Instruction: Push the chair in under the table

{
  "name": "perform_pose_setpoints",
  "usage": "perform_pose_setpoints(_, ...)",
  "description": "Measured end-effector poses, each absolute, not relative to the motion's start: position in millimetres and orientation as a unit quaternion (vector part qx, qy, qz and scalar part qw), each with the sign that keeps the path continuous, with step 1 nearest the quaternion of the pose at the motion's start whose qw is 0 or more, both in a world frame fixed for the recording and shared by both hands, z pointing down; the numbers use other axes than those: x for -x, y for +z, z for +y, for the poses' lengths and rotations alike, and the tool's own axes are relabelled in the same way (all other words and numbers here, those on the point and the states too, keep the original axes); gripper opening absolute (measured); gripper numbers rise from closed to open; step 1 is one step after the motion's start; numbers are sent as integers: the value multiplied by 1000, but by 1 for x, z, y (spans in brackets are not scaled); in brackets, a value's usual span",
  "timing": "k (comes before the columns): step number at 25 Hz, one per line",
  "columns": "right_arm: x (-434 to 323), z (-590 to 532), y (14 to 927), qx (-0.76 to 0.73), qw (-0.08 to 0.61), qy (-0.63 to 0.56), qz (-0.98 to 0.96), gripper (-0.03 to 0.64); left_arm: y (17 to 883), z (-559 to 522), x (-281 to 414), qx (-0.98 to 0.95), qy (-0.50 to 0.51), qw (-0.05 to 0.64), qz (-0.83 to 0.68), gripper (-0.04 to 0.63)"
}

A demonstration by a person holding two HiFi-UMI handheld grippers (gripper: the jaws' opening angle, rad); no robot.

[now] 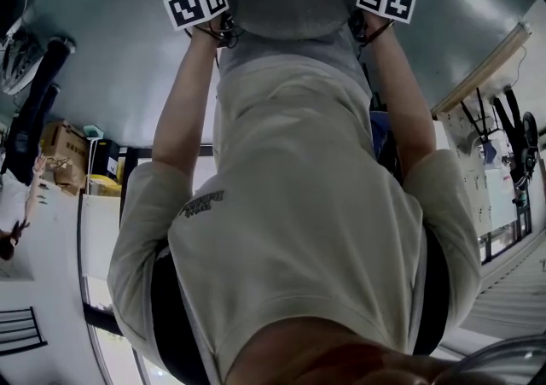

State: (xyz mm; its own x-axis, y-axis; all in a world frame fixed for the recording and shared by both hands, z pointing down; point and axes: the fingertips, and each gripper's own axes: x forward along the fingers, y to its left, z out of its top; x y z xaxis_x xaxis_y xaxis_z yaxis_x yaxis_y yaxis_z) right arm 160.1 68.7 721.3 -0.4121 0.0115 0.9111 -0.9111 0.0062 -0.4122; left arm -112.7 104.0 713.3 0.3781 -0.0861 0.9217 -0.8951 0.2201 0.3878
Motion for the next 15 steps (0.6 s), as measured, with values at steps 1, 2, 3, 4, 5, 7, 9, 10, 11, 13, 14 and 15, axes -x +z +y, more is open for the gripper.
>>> perform_pose_setpoints(1,-161,68,722,-379,393,592,-593,269,713,104,113,-537,322,632,-456,249)
perform_pose_setpoints(2,-162,68,722,-381,398,589,-592,253,713,103,113,-537,325,630,-457,241)
perform_pose_setpoints(3,-163,67,723,-383,401,586,-591,244,714,102,113,-536,327,629,-459,234)
perform_pose_setpoints(4,-164,66,722,-385,404,583,-590,237,713,102,114,-534,327,627,-463,224)
perform_pose_setpoints(5,-164,66,722,-388,405,581,-589,229,713,102,116,-532,328,626,-467,221)
perform_pose_setpoints(7,-163,65,719,-392,406,579,-589,216,711,101,120,-529,330,623,-473,218)
perform_pose_setpoints(9,-160,62,717,-392,407,575,-592,209,710,99,124,-529,331,619,-477,212)
perform_pose_setpoints(10,-160,61,717,-390,407,573,-594,209,709,97,124,-529,329,618,-479,209)
perform_pose_setpoints(11,-160,59,717,-389,407,572,-596,207,709,96,123,-529,326,618,-482,206)
perform_pose_setpoints(13,-162,52,717,-391,401,572,-599,206,709,92,121,-528,316,617,-490,199)
perform_pose_setpoints(14,-164,48,717,-393,397,572,-601,202,709,89,120,-529,313,617,-492,197)
perform_pose_setpoints(15,-166,43,716,-395,392,572,-602,199,709,85,119,-529,311,615,-495,195)
